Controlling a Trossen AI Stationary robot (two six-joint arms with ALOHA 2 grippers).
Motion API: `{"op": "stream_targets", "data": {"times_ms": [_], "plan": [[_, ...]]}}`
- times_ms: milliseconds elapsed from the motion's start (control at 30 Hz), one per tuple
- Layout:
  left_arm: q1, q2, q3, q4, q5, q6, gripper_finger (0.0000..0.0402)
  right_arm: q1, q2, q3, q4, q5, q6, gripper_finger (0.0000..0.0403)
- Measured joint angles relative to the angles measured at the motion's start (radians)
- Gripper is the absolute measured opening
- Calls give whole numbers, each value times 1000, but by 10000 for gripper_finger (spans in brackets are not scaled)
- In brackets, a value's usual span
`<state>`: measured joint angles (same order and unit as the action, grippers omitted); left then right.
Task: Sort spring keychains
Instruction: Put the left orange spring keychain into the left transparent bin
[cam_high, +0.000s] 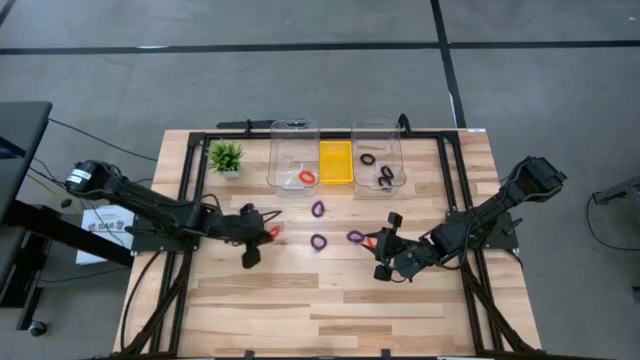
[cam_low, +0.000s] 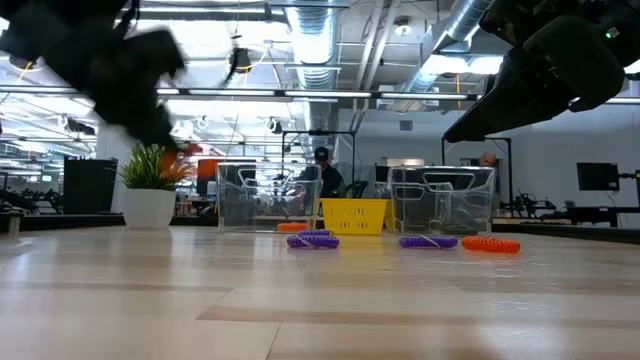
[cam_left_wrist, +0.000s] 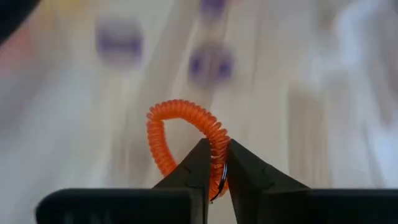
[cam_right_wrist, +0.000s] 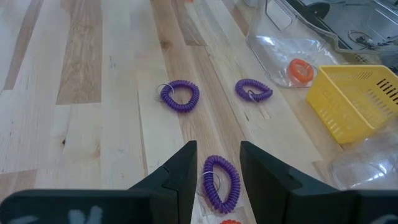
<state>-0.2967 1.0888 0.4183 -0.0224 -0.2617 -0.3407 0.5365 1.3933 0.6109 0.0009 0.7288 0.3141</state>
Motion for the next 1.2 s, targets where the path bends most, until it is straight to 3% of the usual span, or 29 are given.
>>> {"op": "stream_targets", "data": {"times_ms": [233, 333, 400, 600, 767, 900, 1200], "plan": [[9, -1, 16, 497, -399, 378, 45, 0, 0, 0, 1, 3, 0, 114], [89, 0, 16, 617, -471, 466, 45, -1, 0, 0, 14, 3, -13, 114], [173, -1, 16, 675, -435, 472, 42, -3, 0, 0, 27, 3, -33, 114], [456, 22, 16, 695, -148, 370, 29, -2, 0, 0, 60, 4, -71, 114], [610, 114, 16, 695, 25, 274, 31, -2, 0, 0, 60, 3, -71, 114], [657, 214, 36, 695, 99, 236, 32, -2, 0, 0, 60, 3, -71, 114], [657, 381, 115, 696, 105, 223, 72, -2, 0, 0, 56, 0, -70, 114]]}}
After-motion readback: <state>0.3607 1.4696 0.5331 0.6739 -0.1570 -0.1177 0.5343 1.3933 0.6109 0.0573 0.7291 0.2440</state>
